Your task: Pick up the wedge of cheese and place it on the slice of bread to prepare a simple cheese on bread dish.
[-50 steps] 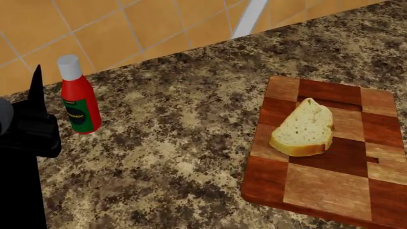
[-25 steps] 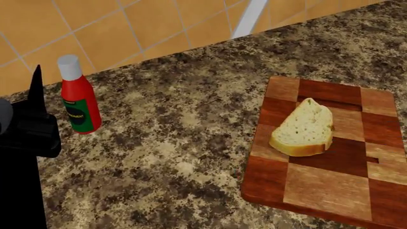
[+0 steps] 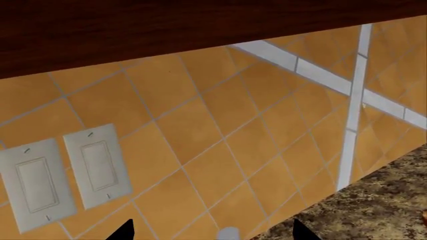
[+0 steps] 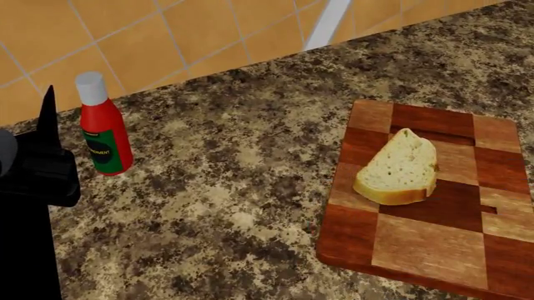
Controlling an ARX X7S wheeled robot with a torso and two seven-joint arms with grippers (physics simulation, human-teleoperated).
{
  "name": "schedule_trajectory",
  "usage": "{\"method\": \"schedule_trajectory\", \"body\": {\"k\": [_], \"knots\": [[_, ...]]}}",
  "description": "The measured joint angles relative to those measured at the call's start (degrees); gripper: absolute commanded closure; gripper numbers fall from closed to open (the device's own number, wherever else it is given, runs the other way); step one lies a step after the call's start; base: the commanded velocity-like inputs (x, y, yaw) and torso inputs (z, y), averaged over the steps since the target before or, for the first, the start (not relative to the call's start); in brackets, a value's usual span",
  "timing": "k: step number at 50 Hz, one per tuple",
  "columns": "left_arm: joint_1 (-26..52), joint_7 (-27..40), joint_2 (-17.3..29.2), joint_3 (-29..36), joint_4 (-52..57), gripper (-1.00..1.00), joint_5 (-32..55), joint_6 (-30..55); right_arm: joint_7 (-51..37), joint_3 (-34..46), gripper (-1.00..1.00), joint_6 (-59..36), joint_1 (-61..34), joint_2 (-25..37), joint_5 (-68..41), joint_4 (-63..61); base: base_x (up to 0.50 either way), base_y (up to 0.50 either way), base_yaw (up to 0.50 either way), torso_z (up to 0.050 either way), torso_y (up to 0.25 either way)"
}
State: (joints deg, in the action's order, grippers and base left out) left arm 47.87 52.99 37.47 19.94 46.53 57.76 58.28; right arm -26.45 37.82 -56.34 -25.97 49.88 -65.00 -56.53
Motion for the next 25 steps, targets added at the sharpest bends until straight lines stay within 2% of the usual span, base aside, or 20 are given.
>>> {"method": "schedule_trajectory", "body": {"k": [5, 15, 25], "knots": [[0.04, 0.07, 0.03, 0.03, 0.00, -1.00, 0.09, -0.01, -3.68, 2.38, 1.00, 3.03, -3.55, 3.26, -2.91, -1.22, 0.00, 0.00, 0.00, 0.000, 0.000], [0.10, 0.15, 0.10, 0.14, -0.10, -1.00, 0.19, -0.05, -12.52, 16.32, 1.00, 15.67, -24.41, 15.80, -13.92, -2.42, 0.00, 0.00, 0.00, 0.000, 0.000], [0.16, 0.24, 0.19, 0.20, -0.15, -1.00, 0.36, -0.06, -16.95, 20.57, 1.00, 23.39, -36.53, 22.21, -23.72, 1.28, 0.00, 0.00, 0.00, 0.000, 0.000]]}}
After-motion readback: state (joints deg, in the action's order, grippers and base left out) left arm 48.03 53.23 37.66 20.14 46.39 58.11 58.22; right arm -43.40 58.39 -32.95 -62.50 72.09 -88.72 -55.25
